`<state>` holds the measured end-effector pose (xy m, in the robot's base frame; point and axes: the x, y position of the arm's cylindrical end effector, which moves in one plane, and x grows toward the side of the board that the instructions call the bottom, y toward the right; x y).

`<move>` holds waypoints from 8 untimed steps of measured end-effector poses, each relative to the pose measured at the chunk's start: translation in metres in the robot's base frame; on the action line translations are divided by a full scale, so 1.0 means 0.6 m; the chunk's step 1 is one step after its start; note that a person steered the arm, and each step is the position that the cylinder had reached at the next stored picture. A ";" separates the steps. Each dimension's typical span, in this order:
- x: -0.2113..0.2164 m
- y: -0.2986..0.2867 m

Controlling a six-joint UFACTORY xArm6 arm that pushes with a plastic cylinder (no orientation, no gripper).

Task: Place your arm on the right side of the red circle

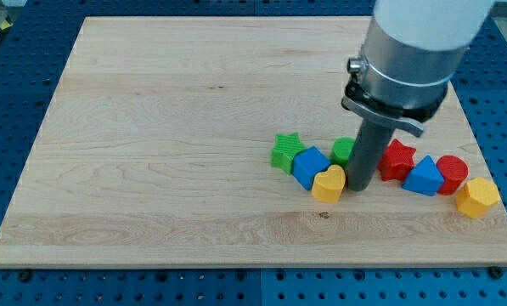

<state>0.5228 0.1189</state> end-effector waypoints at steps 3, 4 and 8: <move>0.052 0.053; 0.080 0.094; 0.118 0.374</move>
<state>0.5939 0.3435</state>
